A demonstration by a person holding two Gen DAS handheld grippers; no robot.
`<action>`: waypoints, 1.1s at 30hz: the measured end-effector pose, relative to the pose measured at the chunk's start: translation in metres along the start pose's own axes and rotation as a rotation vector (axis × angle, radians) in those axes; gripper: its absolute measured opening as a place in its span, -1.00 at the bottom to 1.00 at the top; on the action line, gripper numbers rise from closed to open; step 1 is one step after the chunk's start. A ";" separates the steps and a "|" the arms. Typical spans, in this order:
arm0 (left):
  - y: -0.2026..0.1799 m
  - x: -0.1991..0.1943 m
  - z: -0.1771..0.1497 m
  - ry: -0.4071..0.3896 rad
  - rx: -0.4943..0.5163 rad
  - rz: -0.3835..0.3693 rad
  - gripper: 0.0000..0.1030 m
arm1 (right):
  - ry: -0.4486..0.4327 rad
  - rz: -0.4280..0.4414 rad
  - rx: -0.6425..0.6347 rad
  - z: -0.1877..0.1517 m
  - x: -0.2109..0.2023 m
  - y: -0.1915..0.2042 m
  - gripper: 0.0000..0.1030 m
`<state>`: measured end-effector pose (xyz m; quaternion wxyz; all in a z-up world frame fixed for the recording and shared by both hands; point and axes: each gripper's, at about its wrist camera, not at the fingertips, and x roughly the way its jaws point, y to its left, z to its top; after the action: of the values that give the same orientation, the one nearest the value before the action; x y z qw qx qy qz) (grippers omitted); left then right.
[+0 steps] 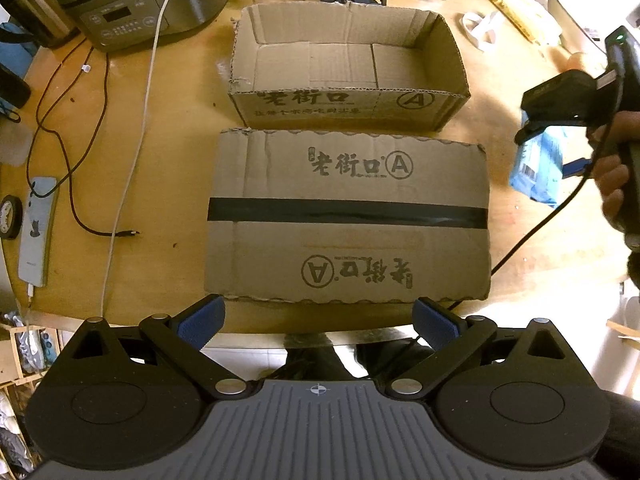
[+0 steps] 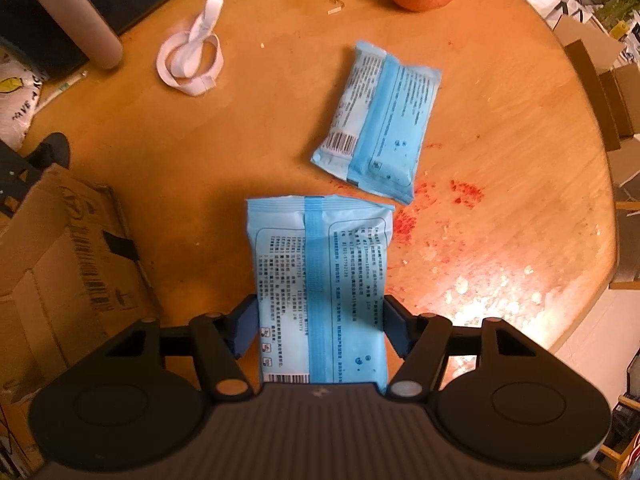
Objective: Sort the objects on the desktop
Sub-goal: 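Lift the blue wipe pack with the right gripper toward the open cardboard box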
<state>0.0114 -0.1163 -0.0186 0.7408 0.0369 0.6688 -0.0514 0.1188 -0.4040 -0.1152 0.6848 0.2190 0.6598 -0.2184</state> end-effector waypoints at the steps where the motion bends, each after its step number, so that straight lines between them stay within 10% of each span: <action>1: 0.000 0.000 0.000 0.000 -0.001 -0.001 1.00 | -0.002 0.002 -0.002 0.001 -0.002 -0.003 0.23; 33: 0.017 -0.022 0.011 -0.037 -0.011 -0.020 1.00 | -0.059 0.043 -0.012 0.011 -0.070 0.003 0.24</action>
<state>0.0221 -0.1005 0.0037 0.7526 0.0253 0.6556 -0.0558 0.1273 -0.4072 -0.0450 0.7099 0.2224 0.6357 -0.2059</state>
